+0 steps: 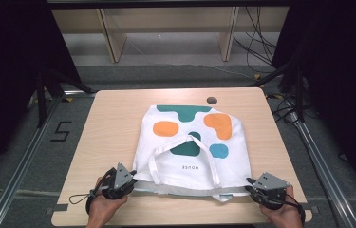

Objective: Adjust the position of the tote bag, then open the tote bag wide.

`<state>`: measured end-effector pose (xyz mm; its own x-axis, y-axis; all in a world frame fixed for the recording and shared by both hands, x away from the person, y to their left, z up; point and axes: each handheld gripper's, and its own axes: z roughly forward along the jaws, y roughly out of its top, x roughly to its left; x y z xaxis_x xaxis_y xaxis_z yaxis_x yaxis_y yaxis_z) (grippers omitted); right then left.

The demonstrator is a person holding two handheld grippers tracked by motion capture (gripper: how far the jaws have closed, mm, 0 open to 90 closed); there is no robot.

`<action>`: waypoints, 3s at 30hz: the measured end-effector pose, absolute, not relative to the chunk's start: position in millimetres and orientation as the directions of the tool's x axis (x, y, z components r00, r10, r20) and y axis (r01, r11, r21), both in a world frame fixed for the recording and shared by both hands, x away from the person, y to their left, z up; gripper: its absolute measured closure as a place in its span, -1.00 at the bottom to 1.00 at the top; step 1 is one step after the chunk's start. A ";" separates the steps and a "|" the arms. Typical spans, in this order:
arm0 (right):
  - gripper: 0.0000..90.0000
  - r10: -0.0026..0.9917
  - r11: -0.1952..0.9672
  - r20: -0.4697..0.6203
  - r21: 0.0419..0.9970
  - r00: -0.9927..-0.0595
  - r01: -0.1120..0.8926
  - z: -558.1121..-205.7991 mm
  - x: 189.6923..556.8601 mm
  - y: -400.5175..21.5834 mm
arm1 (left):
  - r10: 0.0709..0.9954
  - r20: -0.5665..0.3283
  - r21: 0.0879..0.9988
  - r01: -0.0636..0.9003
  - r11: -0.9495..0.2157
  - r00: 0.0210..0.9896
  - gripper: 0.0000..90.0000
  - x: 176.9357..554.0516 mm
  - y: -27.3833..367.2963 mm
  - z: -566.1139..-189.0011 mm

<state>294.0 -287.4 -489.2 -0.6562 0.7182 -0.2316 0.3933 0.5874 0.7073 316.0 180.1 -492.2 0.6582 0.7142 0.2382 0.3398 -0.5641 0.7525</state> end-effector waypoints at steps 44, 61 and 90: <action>0.87 0.791 0.349 -0.282 0.937 -0.543 0.021 -339.2 298.8 -296.2 | 0.760 0.158 0.978 0.004 -0.207 0.631 0.92 298.2 189.0 -346.3; 0.91 0.770 0.366 -0.369 0.924 -0.520 -0.112 -260.9 285.3 -310.3 | 0.733 0.171 0.985 -0.138 -0.106 0.658 0.93 292.6 171.8 -281.6; 0.94 0.713 0.478 -0.370 0.878 -0.595 0.026 -299.1 334.2 -287.4 | 0.738 -0.013 0.982 0.146 -0.117 0.675 0.91 343.0 200.9 -362.9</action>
<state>334.2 -287.4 -299.1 -0.5951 0.7132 -0.3704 0.0258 0.4776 0.8782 343.0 200.9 -362.9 0.6748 0.7378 -0.0128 0.1464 -0.1169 0.9823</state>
